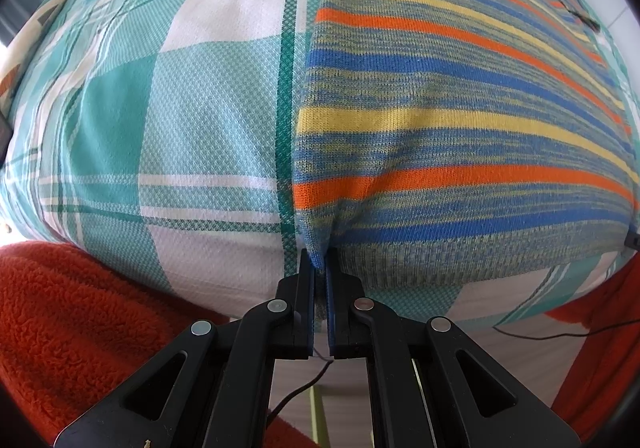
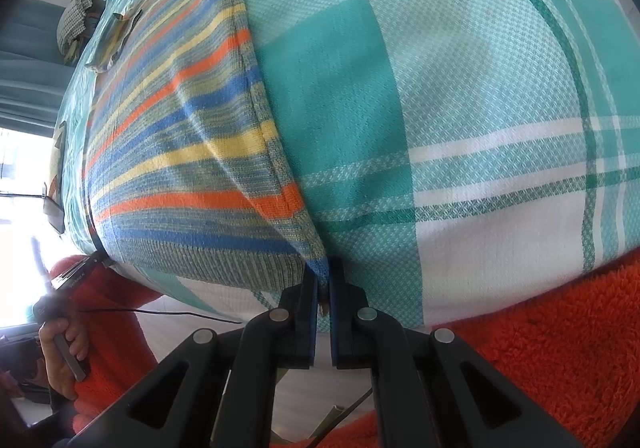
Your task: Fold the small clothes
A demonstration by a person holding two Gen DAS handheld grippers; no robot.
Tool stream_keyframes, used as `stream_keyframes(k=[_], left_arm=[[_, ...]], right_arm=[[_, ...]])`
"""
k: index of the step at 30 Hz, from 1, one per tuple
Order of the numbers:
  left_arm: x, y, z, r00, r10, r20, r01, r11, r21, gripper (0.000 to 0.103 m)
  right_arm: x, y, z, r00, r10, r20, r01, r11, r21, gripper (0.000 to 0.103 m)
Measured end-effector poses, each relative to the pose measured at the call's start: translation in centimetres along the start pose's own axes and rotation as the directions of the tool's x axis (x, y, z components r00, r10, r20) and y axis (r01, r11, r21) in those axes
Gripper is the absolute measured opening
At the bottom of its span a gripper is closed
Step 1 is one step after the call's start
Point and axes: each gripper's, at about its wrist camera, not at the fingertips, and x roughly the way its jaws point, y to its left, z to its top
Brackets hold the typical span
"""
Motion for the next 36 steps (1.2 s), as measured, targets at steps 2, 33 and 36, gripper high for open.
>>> stream_keyframes(k=[2, 33, 36], left_arm=[[0.0, 0.0, 0.0, 1.000, 0.000, 0.000, 0.000, 1.000, 0.000, 0.003], [-9.2, 2.6, 1.8, 0.907, 0.251, 0.338, -0.168, 0.952, -0.256, 0.083], [-7.9, 3.0, 1.4, 0.894, 0.290, 0.342, -0.206, 0.943, -0.261, 0.083]], right_arm=[[0.0, -0.1, 0.0, 1.000, 0.002, -0.001, -0.002, 1.000, 0.002, 0.003], [-15.9, 5.6, 12.2, 0.810, -0.159, 0.565, 0.386, 0.869, -0.310, 0.065], [-12.0, 11.1, 16.4, 0.848, 0.027, 0.530, 0.277, 0.830, -0.485, 0.065]])
